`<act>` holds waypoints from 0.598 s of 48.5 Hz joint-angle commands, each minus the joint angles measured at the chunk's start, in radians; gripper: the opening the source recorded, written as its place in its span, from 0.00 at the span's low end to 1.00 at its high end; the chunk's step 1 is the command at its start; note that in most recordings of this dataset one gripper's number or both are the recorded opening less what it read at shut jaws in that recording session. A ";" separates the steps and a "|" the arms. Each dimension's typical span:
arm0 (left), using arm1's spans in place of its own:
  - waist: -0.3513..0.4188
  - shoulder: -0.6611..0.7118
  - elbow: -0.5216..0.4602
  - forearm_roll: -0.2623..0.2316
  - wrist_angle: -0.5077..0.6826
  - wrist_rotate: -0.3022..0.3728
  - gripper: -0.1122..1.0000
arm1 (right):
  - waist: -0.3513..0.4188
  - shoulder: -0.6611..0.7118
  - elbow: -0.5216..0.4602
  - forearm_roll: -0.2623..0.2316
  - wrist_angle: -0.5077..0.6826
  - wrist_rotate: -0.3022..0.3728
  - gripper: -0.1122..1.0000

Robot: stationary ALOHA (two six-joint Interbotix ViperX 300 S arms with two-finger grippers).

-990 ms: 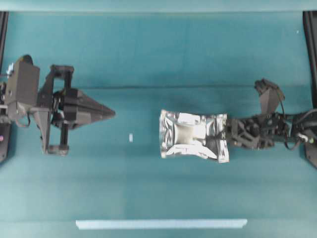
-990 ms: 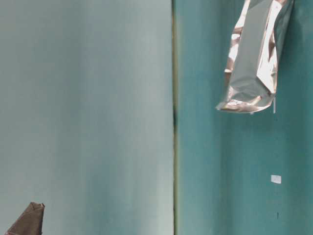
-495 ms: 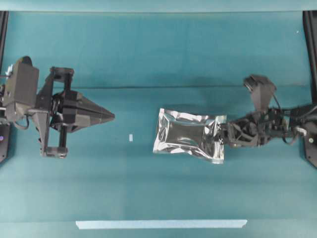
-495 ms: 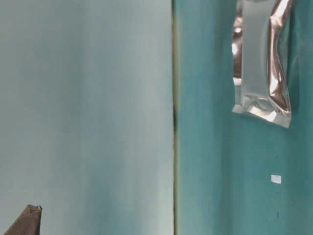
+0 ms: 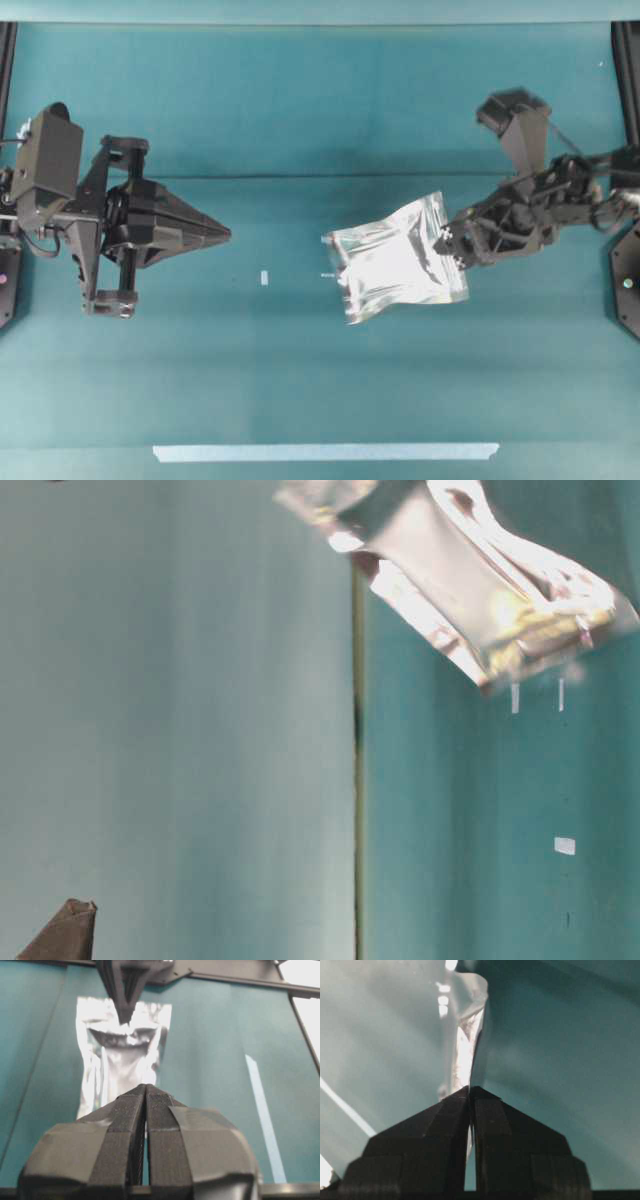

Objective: Hand over the silver zip bag and make it stand upright.
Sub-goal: 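Lift the bag with the right gripper and swing it upright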

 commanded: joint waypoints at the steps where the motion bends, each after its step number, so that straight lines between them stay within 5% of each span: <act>1: -0.005 -0.009 -0.012 0.002 -0.009 0.011 0.09 | -0.002 -0.012 -0.066 -0.018 0.054 -0.048 0.14; 16: 0.026 -0.006 -0.015 0.002 0.009 -0.014 0.13 | 0.008 0.072 -0.288 -0.028 0.345 -0.241 0.14; 22: 0.034 -0.005 -0.011 0.002 0.017 -0.026 0.32 | 0.028 0.149 -0.399 -0.028 0.477 -0.351 0.14; 29: 0.034 -0.005 0.002 0.002 0.021 -0.032 0.71 | 0.046 0.235 -0.515 -0.028 0.589 -0.453 0.14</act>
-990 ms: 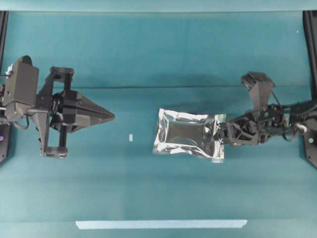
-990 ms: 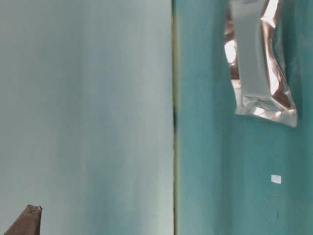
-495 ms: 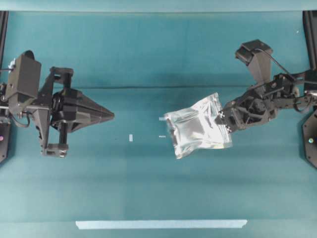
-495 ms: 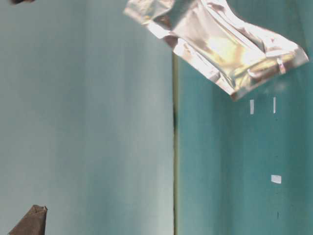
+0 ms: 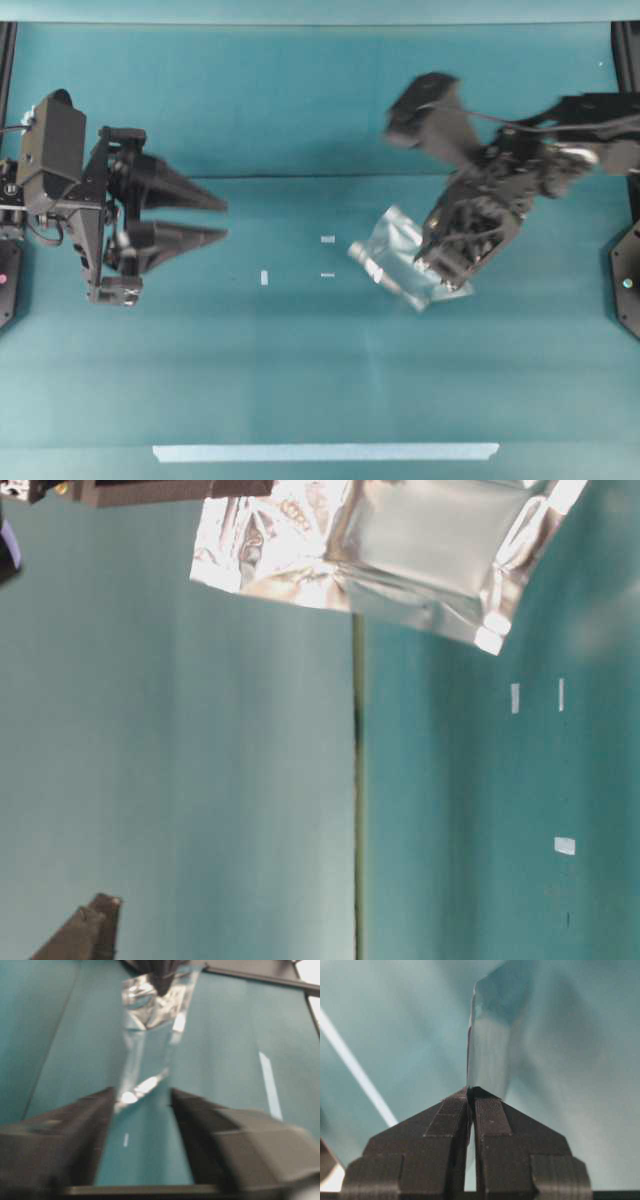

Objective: Hand over the silver zip bag and make it stand upright.
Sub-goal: 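Lift the bag with the right gripper and swing it upright, then hold the bag hanging vertically above the table center with the right gripper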

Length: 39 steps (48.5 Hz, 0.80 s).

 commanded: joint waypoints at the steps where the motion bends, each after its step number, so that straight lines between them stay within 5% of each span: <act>1: 0.000 -0.005 -0.005 0.002 -0.003 -0.006 0.77 | 0.011 0.034 -0.095 0.003 0.064 -0.064 0.14; 7: 0.003 -0.003 0.012 0.002 -0.003 -0.032 0.97 | 0.011 0.087 -0.175 -0.002 0.135 -0.169 0.14; 23: 0.023 -0.002 0.092 0.002 -0.005 -0.095 0.95 | 0.018 0.173 -0.252 -0.063 0.150 -0.440 0.14; 39: 0.025 -0.002 0.118 0.002 -0.011 -0.121 0.95 | 0.043 0.232 -0.331 -0.207 0.169 -0.491 0.14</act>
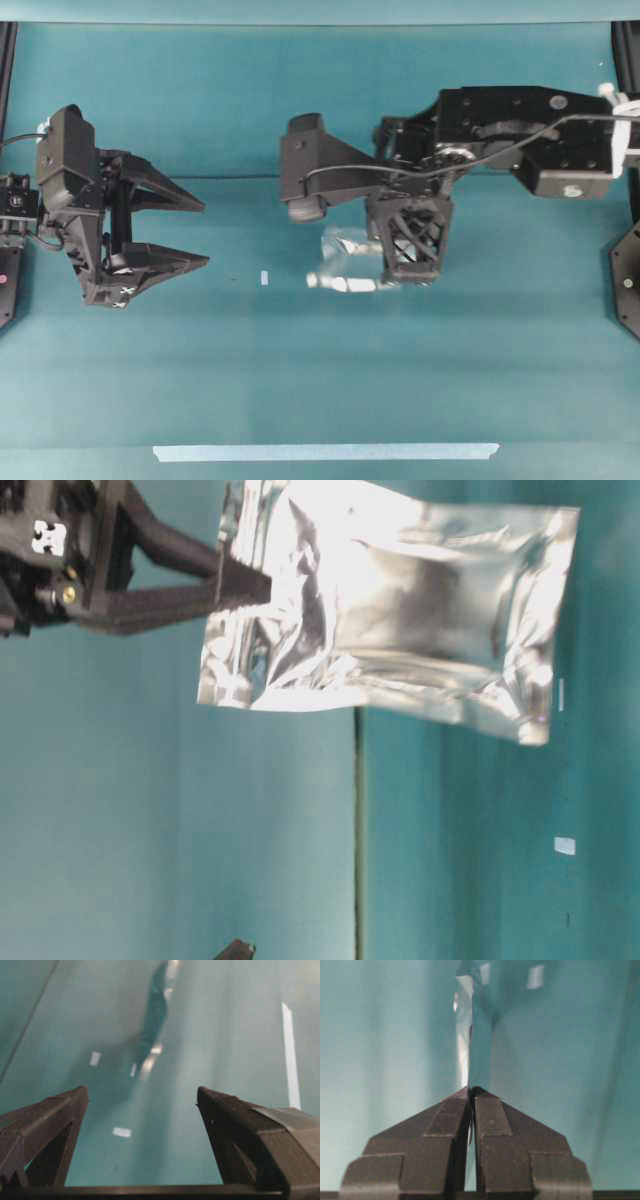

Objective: Hand over the silver zip bag and make it stand upright.
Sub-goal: 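Hold the bag hanging vertically above the table center with the right gripper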

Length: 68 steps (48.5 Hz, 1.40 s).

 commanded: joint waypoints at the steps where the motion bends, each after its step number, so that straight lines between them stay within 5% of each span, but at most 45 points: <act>1: 0.000 0.000 -0.009 0.002 -0.011 0.000 0.95 | 0.015 0.005 -0.048 -0.034 0.008 -0.017 0.14; 19: 0.000 0.009 -0.003 0.002 -0.011 0.000 0.95 | 0.037 0.092 -0.146 -0.061 0.046 -0.041 0.14; 68: 0.002 0.009 -0.002 0.002 -0.011 0.000 0.95 | 0.069 0.133 -0.202 -0.061 0.120 -0.032 0.14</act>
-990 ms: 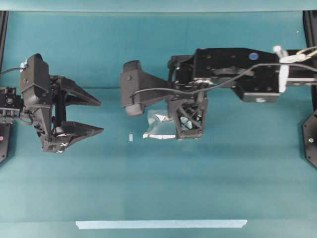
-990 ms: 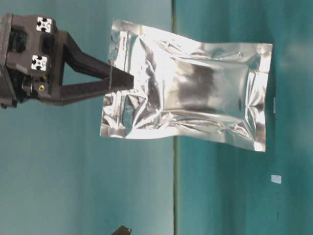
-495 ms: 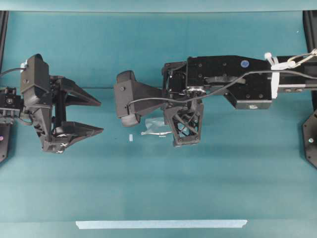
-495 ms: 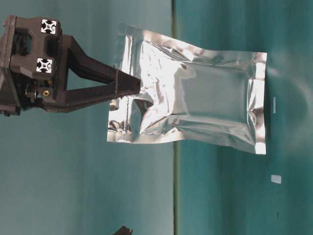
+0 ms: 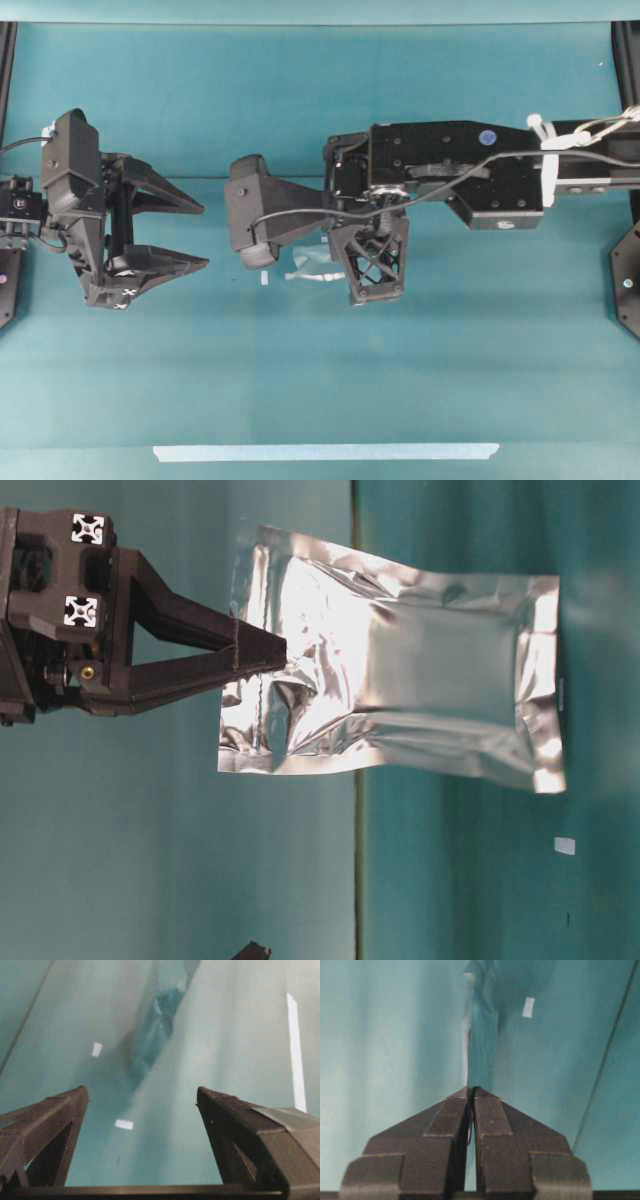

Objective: Hand over the silver zip bag and make it stand upright.
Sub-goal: 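Hold the bag hanging vertically above the table center with the right gripper, then move the left gripper under the bag and close on its bottom edge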

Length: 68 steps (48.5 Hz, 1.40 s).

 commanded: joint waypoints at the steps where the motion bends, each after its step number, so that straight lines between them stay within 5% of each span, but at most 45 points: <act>1: 0.000 -0.003 -0.011 0.002 -0.011 0.000 0.95 | 0.005 -0.009 -0.028 -0.002 0.011 0.002 0.14; 40: -0.003 0.017 -0.011 0.002 -0.023 0.015 0.95 | -0.009 0.014 -0.017 -0.002 -0.005 0.012 0.14; 55: -0.002 0.130 0.028 0.002 -0.250 0.017 0.95 | 0.002 0.014 -0.017 -0.002 -0.015 0.026 0.14; 68: -0.006 0.290 -0.002 0.002 -0.324 0.018 0.95 | 0.005 0.014 -0.014 0.003 -0.025 0.029 0.14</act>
